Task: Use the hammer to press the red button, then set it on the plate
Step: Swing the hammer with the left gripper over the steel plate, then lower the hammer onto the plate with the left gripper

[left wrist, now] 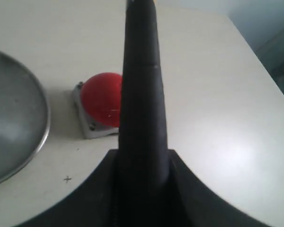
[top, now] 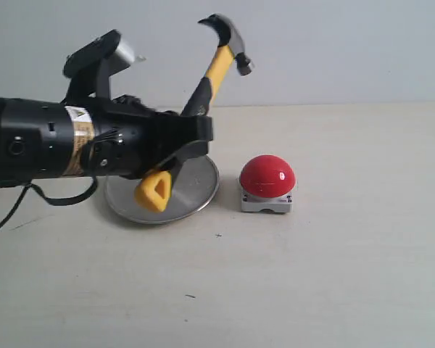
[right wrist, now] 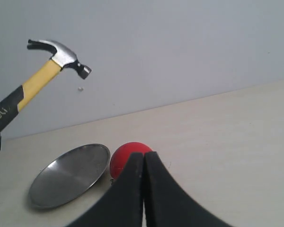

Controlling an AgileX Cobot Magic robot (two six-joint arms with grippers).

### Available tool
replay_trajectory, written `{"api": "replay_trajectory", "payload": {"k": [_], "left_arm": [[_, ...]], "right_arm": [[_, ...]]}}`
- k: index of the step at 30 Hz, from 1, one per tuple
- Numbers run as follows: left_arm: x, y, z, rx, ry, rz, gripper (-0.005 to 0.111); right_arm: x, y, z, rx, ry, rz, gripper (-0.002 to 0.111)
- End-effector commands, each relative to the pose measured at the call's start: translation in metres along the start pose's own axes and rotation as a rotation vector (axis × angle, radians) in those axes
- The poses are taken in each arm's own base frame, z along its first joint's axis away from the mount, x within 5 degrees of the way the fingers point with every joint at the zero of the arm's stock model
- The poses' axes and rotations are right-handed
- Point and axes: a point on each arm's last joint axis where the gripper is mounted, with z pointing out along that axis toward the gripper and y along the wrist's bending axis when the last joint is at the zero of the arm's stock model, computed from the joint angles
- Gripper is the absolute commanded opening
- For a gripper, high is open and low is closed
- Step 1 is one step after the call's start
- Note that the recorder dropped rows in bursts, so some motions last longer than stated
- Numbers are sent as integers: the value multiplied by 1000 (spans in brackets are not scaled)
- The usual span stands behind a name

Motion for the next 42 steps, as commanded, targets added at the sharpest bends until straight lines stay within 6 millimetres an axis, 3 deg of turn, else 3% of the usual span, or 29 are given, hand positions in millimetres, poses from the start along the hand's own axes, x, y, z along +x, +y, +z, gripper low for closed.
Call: {"api": "replay_trajectory", "payload": {"k": [1, 6, 15, 21, 27, 36, 42], "left_arm": [[-3, 46, -12, 13, -7, -139, 0], [-7, 67, -25, 299, -301, -269, 0], [31, 114, 32, 260, -344, -496, 0], [50, 133, 55, 273, -355, -561, 0], [60, 144, 69, 248, -325, -622, 0], [49, 148, 89, 129, -219, -630, 0], [49, 150, 91, 100, -209, -652, 0]], "right_arm": [[1, 0, 0, -4, -2, -9, 0], [1, 0, 0, -4, -2, -9, 0], [1, 0, 0, -4, -2, -9, 0], [1, 0, 0, -4, -2, -9, 0], [1, 0, 0, -4, -2, -9, 0], [1, 0, 0, -4, -2, -9, 0], [1, 0, 0, -4, -2, -9, 0]]}}
